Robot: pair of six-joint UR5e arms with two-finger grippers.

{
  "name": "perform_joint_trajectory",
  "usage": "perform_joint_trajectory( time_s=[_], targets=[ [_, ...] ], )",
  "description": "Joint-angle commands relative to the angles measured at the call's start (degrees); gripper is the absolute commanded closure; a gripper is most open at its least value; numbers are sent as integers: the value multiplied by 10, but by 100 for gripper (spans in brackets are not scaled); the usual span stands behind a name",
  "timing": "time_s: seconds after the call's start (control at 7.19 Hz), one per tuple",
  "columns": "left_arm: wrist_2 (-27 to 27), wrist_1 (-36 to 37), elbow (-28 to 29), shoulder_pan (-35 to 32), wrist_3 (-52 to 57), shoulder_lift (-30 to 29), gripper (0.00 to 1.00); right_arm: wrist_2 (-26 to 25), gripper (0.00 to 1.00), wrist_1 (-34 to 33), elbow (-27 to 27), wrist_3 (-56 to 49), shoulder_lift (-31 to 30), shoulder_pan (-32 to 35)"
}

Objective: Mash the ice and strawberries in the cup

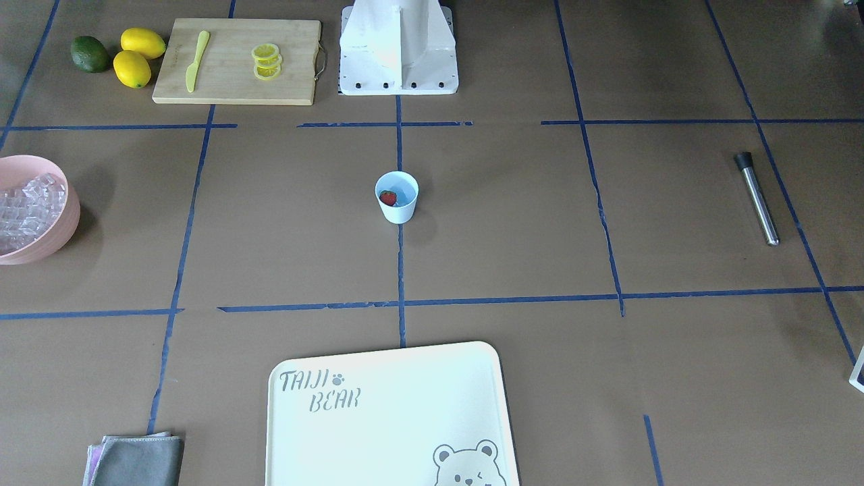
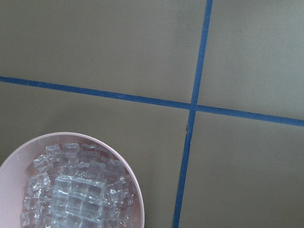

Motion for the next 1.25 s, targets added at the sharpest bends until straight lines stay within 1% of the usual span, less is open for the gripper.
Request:
perform_joint_trajectory(
  time_s=[0.0,1.11],
  targets=[
    [0,0,0,0,0,0,0,0,0,0,0,1,0,0],
    [0,0,0,0,1,0,0,-7,0,-1,1,2,1,0]
  ],
)
